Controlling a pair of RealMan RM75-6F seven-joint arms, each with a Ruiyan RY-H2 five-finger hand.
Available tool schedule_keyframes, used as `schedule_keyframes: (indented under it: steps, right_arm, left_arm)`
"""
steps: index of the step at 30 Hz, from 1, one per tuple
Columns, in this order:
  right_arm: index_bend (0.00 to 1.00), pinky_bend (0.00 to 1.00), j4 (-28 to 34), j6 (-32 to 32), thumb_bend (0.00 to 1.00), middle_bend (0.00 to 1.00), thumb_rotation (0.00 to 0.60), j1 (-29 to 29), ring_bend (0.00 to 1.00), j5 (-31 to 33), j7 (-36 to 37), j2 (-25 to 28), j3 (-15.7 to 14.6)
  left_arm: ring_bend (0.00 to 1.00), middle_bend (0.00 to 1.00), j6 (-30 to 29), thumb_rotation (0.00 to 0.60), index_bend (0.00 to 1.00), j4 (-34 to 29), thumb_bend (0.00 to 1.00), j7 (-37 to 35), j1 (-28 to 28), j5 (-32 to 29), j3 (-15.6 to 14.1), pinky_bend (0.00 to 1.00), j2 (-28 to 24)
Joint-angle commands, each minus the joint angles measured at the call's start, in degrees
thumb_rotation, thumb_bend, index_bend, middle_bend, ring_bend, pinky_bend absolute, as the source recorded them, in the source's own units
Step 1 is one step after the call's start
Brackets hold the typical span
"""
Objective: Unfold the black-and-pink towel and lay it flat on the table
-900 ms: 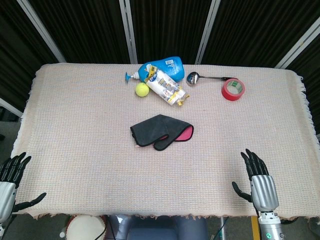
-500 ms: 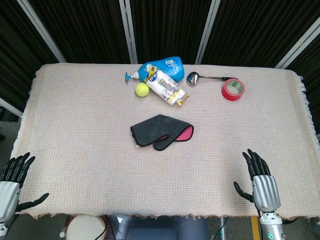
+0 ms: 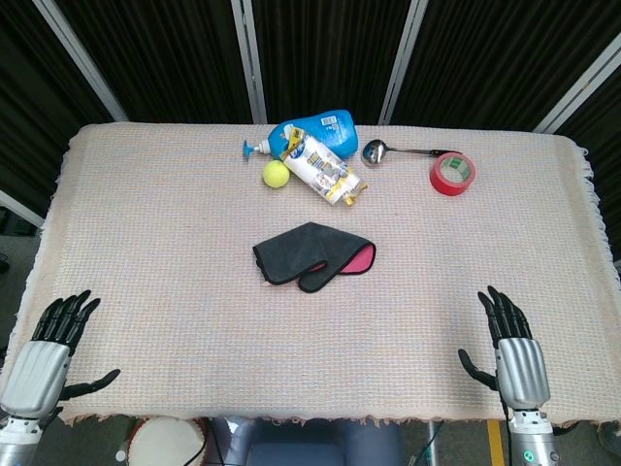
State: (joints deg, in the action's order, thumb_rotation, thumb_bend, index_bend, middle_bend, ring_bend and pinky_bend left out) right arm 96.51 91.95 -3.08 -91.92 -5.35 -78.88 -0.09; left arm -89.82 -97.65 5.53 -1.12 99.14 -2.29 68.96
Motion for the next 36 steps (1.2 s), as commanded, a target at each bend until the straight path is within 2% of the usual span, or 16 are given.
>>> schedule_keyframes:
  steps: [1,10,16,23,25,36]
  right_arm:
    - [0.00,0.11,-0.02,-0.18,0.31,0.01,0.600,0.03,0.00,0.06,0.14,-0.09,0.15]
    - [0.00,0.11,-0.39,-1.43,0.31,0.01,0.600,-0.08,0.00,1.54,0.82,-0.03,1.08]
    - [0.00,0.09,-0.29,-1.97,0.31,0.01,0.600,-0.28,0.00,3.07,2.31,0.54,2.40]
    - [0.00,0.09,-0.22,-2.38,0.31,0.01,0.600,-0.35,0.00,3.69,3.39,0.89,3.04]
    - [0.00,0.09,-0.43,-2.85,0.31,0.01,0.600,-0.45,0.00,4.49,3.82,0.85,3.42]
    - [0.00,0.09,-0.97,-3.71,0.31,0.01,0.600,-0.71,0.00,6.45,4.95,0.88,4.78]
  left_arm:
    - [0.00,0.00,4.71,0.600,0.05,-2.09,0.07,5.09,-3.70,-1.86,3.04,0.01,2.75]
    - [0.00,0.00,16.48,0.600,0.06,-4.43,0.07,18.57,-13.47,-13.15,11.66,0.01,12.26]
    - [0.00,0.00,19.44,0.600,0.07,-1.53,0.07,27.27,-19.18,-17.44,15.49,0.01,19.49]
    - [0.00,0.00,22.52,0.600,0.08,3.96,0.07,34.69,-25.16,-22.93,17.90,0.01,27.25]
    - [0.00,0.00,24.04,0.600,0.08,8.17,0.07,36.87,-28.14,-24.22,18.63,0.01,31.50]
    - [0.00,0.01,25.30,0.600,0.10,19.31,0.10,38.14,-34.22,-26.34,19.49,0.01,40.09]
